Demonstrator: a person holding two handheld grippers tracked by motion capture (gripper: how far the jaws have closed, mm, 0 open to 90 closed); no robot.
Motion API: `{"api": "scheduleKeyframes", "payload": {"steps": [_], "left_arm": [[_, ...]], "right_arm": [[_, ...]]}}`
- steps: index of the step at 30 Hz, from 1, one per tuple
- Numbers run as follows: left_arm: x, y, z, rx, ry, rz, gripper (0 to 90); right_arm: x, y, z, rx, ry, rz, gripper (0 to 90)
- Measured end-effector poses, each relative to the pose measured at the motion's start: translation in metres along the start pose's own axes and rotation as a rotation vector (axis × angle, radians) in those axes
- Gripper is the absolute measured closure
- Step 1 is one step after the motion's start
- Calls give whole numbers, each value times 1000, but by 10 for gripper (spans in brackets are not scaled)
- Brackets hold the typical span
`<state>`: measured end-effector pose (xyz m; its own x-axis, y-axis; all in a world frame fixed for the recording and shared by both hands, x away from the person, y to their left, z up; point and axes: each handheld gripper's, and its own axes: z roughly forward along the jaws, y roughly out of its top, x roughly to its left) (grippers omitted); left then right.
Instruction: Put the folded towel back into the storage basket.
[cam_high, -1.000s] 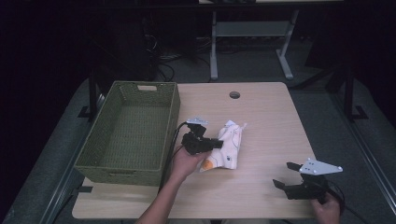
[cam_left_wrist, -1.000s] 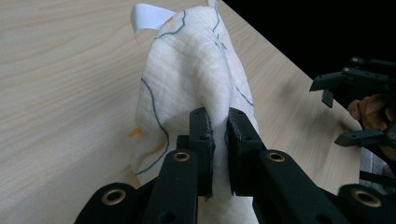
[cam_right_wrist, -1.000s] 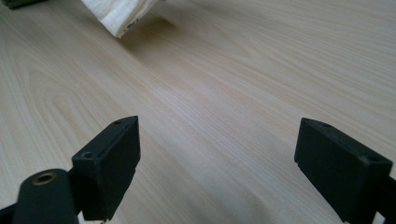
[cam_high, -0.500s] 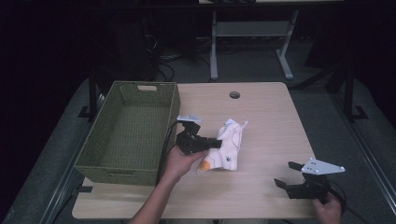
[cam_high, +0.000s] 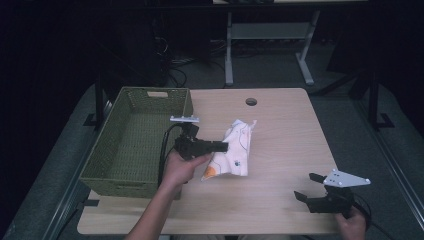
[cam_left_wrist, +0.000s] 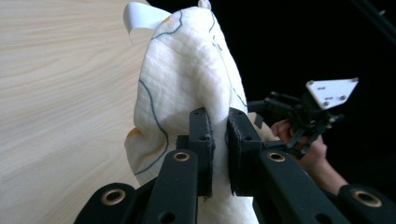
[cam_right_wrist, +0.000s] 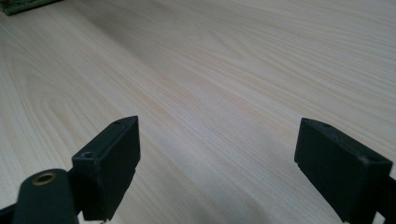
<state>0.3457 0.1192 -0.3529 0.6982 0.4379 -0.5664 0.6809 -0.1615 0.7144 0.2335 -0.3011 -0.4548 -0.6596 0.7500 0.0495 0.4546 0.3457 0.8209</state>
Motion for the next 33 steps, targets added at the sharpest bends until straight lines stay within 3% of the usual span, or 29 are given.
{"api": "scheduleKeyframes", "payload": {"steps": [13, 33], "left_arm": [[-1, 13, -33, -31, -9, -14, 822], [3, 28, -65, -54, -29, -42, 822]], "right_arm": [[-1, 0, -1, -10, -9, 10, 137], [-6, -3, 0, -10, -24, 42, 137]]}}
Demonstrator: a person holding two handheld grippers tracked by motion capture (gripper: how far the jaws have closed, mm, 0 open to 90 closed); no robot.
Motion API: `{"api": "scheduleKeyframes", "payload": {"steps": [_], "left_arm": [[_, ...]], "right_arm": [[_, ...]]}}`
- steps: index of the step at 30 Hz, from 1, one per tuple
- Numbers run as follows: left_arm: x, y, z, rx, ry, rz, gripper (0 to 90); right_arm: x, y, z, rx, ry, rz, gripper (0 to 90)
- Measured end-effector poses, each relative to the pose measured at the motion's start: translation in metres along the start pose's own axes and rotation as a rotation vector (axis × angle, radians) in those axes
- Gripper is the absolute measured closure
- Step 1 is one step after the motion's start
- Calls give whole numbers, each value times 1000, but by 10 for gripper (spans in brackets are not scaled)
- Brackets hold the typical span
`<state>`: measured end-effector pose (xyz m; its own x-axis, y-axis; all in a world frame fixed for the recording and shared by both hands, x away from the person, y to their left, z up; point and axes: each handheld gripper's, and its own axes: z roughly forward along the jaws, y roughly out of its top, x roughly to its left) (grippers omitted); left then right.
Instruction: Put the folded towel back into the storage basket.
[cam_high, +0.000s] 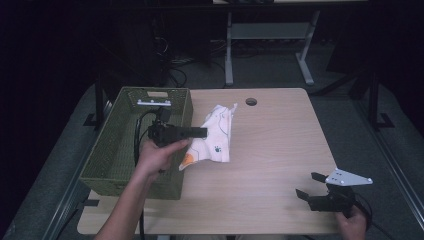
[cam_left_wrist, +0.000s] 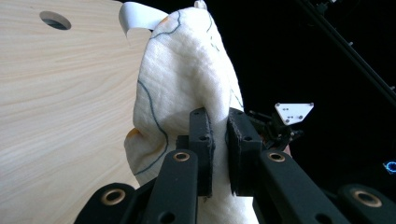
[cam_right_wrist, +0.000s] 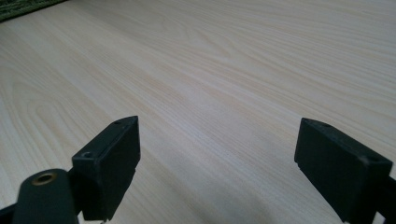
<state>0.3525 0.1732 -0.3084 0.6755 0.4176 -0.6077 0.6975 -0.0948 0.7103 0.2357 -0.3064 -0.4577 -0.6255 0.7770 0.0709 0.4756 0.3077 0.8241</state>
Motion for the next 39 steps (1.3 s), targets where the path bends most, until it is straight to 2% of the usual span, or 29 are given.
{"api": "scheduleKeyframes", "payload": {"steps": [13, 21, 22, 28, 35, 39], "left_arm": [[4, 7, -23, -5, -1, -11, 821], [6, 12, -35, -4, -2, -4, 821], [5, 12, -37, -9, -1, -14, 821], [12, 13, -49, -18, -3, -31, 821], [22, 9, -71, -29, 29, -53, 820], [33, 6, -88, -43, 45, -78, 820]], "right_arm": [[-3, -2, 0, -2, -16, 26, 137], [-5, -3, 0, -4, -27, 33, 137], [-6, -4, 0, -7, -27, 34, 137], [-7, -5, 1, -6, -30, 40, 137], [-6, -4, 3, 2, -31, 44, 137], [-6, -3, 4, 6, -30, 44, 137]]}}
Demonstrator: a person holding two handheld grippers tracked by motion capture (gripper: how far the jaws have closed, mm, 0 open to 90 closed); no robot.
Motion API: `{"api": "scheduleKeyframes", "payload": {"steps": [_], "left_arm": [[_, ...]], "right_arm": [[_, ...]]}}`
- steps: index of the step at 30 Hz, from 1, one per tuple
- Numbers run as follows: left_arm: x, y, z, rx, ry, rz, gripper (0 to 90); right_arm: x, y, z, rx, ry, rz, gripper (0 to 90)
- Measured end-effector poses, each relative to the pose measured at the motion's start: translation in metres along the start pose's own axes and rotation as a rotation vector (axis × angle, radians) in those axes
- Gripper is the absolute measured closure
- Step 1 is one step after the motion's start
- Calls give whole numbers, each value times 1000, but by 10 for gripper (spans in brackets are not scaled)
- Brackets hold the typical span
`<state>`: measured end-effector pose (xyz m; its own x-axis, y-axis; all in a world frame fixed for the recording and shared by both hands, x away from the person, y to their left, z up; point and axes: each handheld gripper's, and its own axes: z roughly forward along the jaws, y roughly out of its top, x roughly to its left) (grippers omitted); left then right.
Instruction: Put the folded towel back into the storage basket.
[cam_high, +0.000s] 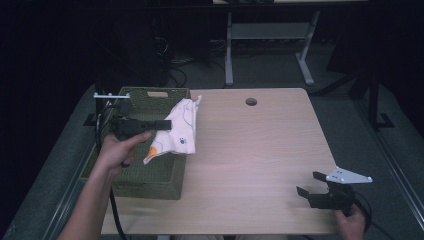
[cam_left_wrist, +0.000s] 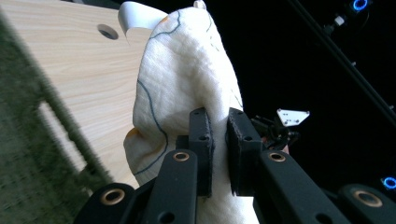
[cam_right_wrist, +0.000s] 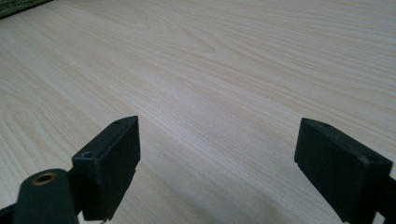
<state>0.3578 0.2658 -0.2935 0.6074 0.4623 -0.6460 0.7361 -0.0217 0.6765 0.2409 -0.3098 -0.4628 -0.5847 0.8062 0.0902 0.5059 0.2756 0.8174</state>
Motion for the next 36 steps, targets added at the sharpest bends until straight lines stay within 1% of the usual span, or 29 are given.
{"api": "scheduleKeyframes", "payload": {"steps": [1, 5, 9, 10, 12, 18, 24, 26, 27, 28, 31, 32, 33, 34, 35, 36], "left_arm": [[0, 0, 0, 0, 0, 0, 820], [11, -3, -10, -6, 14, -25, 820], [22, -5, -19, -7, 19, -39, 820], [22, -5, -19, -7, 19, -39, 820], [27, -5, -25, -6, 27, -45, 819], [34, -5, -33, 1, 43, -50, 819], [42, -5, -42, 18, 63, -42, 819], [45, -6, -44, 25, 75, -41, 819], [49, -6, -45, 36, 88, -40, 817], [49, -6, -45, 36, 88, -40, 817], [57, -7, -46, 69, 129, -34, 816], [57, -7, -46, 69, 129, -34, 816], [59, -7, -46, 83, 140, -31, 816], [62, -7, -46, 95, 155, -29, 815], [64, -7, -45, 107, 181, -28, 816], [67, -7, -44, 116, 198, -28, 815]], "right_arm": [[0, 0, 0, 0, 0, 0, 137], [-1, 0, 0, -3, -3, 0, 137], [-1, 0, 1, 2, -4, -3, 137], [-1, 0, 1, 2, -4, -3, 137], [-2, 0, 0, -1, -8, 1, 137], [-2, 0, 0, -1, -12, 4, 137], [-2, 0, -1, 2, -16, 10, 137], [-2, 0, 0, 3, -16, 10, 137], [-3, 0, 0, 6, -16, 12, 137], [-3, 0, 0, 6, -16, 12, 137], [-3, -1, 0, 7, -18, 10, 137], [-3, -1, 0, 7, -18, 10, 137], [-3, -1, 0, 7, -19, 10, 137], [-4, -1, 0, 7, -20, 9, 137], [-4, -1, 0, 7, -21, 10, 137], [-4, -1, 0, 7, -22, 15, 137]]}}
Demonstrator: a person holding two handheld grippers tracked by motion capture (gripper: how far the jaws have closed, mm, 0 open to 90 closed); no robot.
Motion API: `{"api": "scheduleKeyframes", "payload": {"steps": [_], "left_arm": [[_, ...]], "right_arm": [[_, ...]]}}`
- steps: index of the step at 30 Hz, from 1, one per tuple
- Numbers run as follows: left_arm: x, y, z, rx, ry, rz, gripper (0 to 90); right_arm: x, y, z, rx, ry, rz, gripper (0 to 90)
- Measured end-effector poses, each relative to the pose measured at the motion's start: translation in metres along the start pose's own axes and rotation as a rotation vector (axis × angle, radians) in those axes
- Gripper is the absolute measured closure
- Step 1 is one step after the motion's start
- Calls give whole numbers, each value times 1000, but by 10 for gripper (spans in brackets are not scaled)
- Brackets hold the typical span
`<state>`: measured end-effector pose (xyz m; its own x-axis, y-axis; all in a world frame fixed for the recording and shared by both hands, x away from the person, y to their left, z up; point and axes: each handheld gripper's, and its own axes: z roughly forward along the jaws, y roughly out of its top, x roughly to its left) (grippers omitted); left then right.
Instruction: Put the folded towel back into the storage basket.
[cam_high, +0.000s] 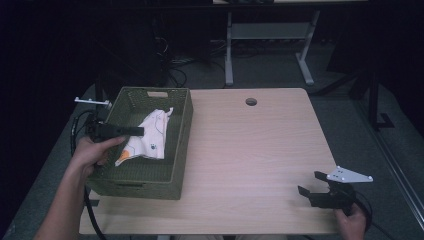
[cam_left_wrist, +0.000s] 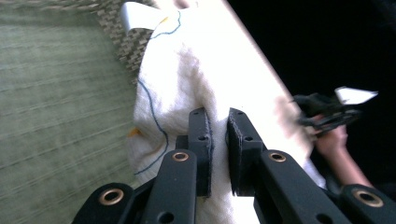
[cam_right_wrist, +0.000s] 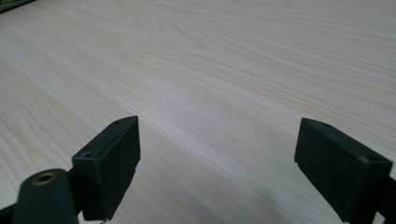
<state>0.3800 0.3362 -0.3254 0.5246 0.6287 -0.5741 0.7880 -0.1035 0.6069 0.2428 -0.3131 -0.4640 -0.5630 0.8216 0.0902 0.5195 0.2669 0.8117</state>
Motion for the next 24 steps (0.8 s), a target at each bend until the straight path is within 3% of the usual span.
{"api": "scheduleKeyframes", "payload": {"steps": [8, 9, 10, 11, 12, 13, 24], "left_arm": [[10, 6, 13, 80, 66, 40, 815], [11, 7, 15, 93, 75, 63, 814], [11, 9, 17, 101, 95, 83, 811], [12, 12, 21, 107, 190, 126, 729], [12, 12, 21, 107, 190, 126, 625], [14, 13, 23, 109, 234, 123, 605], [19, 7, 35, 154, 236, 97, 627]], "right_arm": [[-2, -1, 0, 3, -4, 6, 137], [-3, -1, 0, 2, -4, 5, 137], [-3, -2, 0, 2, -4, 5, 137], [-4, -2, 0, 3, -5, 9, 137], [-4, -2, 0, 3, -5, 9, 137], [-4, -2, 0, 5, -4, 9, 137], [-4, -2, 0, 8, 7, 0, 137]]}}
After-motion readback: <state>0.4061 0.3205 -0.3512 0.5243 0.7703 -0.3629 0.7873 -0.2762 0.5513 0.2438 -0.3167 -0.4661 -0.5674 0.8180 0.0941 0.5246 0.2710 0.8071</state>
